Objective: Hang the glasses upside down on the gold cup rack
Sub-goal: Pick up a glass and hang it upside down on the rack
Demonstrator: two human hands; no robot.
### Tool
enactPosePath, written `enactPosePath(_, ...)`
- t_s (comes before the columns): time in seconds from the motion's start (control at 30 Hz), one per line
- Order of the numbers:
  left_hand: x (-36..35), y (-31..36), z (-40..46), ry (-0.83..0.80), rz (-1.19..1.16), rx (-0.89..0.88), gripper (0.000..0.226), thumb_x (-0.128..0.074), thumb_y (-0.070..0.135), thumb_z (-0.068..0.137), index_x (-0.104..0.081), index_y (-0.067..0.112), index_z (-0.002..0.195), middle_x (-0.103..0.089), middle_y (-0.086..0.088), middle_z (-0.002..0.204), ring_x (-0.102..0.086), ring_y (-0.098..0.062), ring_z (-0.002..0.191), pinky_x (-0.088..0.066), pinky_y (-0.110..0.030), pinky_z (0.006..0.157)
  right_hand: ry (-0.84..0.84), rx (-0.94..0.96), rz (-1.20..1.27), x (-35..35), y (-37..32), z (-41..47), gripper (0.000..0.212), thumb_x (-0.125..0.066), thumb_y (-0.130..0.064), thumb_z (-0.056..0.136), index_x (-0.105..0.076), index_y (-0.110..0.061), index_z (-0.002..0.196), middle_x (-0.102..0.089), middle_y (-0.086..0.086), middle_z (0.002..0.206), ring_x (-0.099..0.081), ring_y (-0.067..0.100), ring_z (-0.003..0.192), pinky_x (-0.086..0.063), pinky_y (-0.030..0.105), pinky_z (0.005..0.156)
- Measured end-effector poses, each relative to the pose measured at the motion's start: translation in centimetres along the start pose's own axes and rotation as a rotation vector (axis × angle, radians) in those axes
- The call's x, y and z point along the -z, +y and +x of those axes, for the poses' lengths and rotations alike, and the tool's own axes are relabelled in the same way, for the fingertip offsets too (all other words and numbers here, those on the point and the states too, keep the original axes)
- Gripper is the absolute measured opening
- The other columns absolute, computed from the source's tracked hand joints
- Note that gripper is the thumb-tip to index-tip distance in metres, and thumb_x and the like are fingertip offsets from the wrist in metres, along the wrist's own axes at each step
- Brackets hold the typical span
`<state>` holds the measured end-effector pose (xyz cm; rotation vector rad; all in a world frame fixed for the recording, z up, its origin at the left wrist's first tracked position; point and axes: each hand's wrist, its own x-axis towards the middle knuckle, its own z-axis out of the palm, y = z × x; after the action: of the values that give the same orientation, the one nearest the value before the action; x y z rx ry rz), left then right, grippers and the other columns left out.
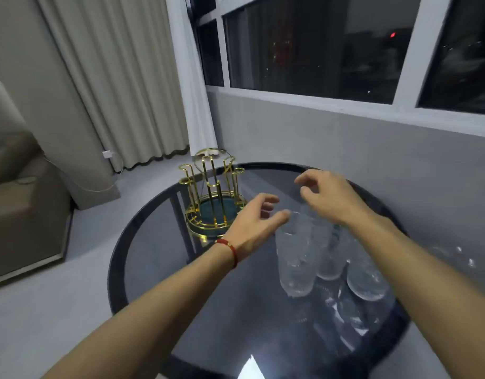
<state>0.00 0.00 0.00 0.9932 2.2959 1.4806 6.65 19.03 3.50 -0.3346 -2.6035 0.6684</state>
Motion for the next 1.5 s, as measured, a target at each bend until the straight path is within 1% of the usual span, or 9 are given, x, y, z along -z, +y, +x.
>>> enactPosePath(0.17, -3.4, -1.9, -4.6, -0.084, 0.155, -0.019, 0.101, -0.081, 0.061, 0.07, -0.028, 0.031, 0.151, -0.041, 0.002, 0.141, -0.045, -0.014, 0.129, -0.044, -0.031, 0.106, 0.2, 0.048, 0.163, -0.6, 0.1, -7.1, 0.028, -0.062, -0.006, 0.094, -0.078, -0.018, 0.112, -0.076, -0.003, 0.112, -0.066, 0.008, 0.098, -0.042, 0.006, 0.086)
enactPosePath(0.47, -4.8, -1.8, -4.8, 0.134, 0.217, 0.006, 0.096, -0.088, 0.05, 0.067, -0.05, 0.009, 0.145, -0.062, -0.009, 0.141, -0.059, -0.021, 0.127, -0.051, -0.033, 0.104, 0.196, -0.165, 0.311, -0.6, -0.5, -13.9, 0.026, -0.061, -0.008, 0.096, -0.077, -0.026, 0.107, -0.075, -0.013, 0.108, -0.068, 0.002, 0.099, -0.057, 0.026, 0.087)
enactPosePath(0.6, -2.0, -3.1, -5.4, 0.256, -0.033, 0.027, 0.083, -0.089, 0.052, 0.063, -0.063, 0.015, 0.133, -0.07, 0.003, 0.123, -0.065, -0.009, 0.111, -0.055, -0.021, 0.091, 0.146, -0.248, 0.425, -1.5, -2.3, -14.4, 0.027, -0.064, -0.01, 0.096, -0.076, -0.031, 0.106, -0.077, -0.015, 0.104, -0.072, 0.004, 0.1, -0.061, 0.034, 0.09)
enactPosePath(0.73, 2.2, -3.4, -4.5, 0.349, -0.371, 0.032, 0.074, -0.088, 0.055, 0.058, -0.069, 0.023, 0.122, -0.073, 0.004, 0.113, -0.069, -0.014, 0.104, -0.062, -0.039, 0.086, 0.037, -0.191, 0.494, -4.1, -5.3, -11.9, 0.035, -0.062, -0.018, 0.102, -0.066, -0.026, 0.136, -0.071, -0.007, 0.128, -0.066, 0.007, 0.116, -0.054, 0.036, 0.106)
enactPosePath(0.87, 5.4, -3.2, -2.8, 0.44, -0.482, 0.019, 0.071, -0.09, 0.052, 0.056, -0.068, 0.026, 0.118, -0.074, 0.003, 0.112, -0.072, -0.014, 0.102, -0.062, -0.037, 0.081, -0.004, -0.318, 0.622, -6.6, -8.1, -7.4, 0.047, -0.05, -0.041, 0.108, -0.049, -0.03, 0.153, -0.057, -0.006, 0.146, -0.058, 0.013, 0.13, -0.045, 0.039, 0.114)
enactPosePath(1.03, 7.4, -5.8, -2.0, 0.421, -0.816, 0.158, 0.068, -0.094, 0.027, 0.067, -0.063, 0.008, 0.125, -0.07, -0.015, 0.122, -0.073, -0.026, 0.105, -0.064, -0.042, 0.077, -0.141, -0.547, 1.21, -9.8, -9.9, -3.0, 0.034, -0.05, -0.028, 0.11, -0.059, -0.012, 0.138, -0.073, 0.015, 0.132, -0.073, 0.036, 0.115, -0.062, 0.053, 0.094)
enactPosePath(1.17, 7.8, -7.4, -1.5, 0.299, -0.993, 0.213, 0.069, -0.085, 0.029, 0.073, -0.059, 0.006, 0.132, -0.07, -0.018, 0.125, -0.071, -0.031, 0.112, -0.06, -0.052, 0.091, -0.142, -0.597, 1.326, -10.4, -9.6, -1.8, 0.029, -0.064, -0.022, 0.103, -0.067, -0.006, 0.128, -0.079, 0.017, 0.119, -0.079, 0.031, 0.099, -0.065, 0.047, 0.086)
enactPosePath(1.33, 8.3, -10.4, -1.0, 0.355, -0.506, 0.127, 0.029, -0.062, 0.04, 0.097, -0.067, 0.022, 0.119, -0.07, -0.003, 0.116, -0.066, -0.024, 0.111, -0.058, -0.038, 0.083, -0.015, -0.473, 0.99, -8.9, -8.8, 0.0, 0.053, -0.079, -0.013, 0.09, -0.06, -0.013, 0.139, -0.07, 0.009, 0.135, -0.071, 0.027, 0.118, -0.06, 0.044, 0.096)
enactPosePath(1.5, 7.7, -14.2, -1.0, 0.346, 0.264, 0.092, 0.055, -0.051, 0.05, 0.081, -0.063, 0.031, 0.13, -0.053, -0.001, 0.142, -0.039, -0.022, 0.136, -0.043, -0.052, 0.107, 0.139, -0.264, 0.432, -6.2, -8.0, 2.4, 0.066, -0.087, -0.032, 0.083, -0.058, -0.033, 0.142, -0.056, 0.002, 0.142, -0.056, 0.021, 0.13, -0.051, 0.047, 0.109)
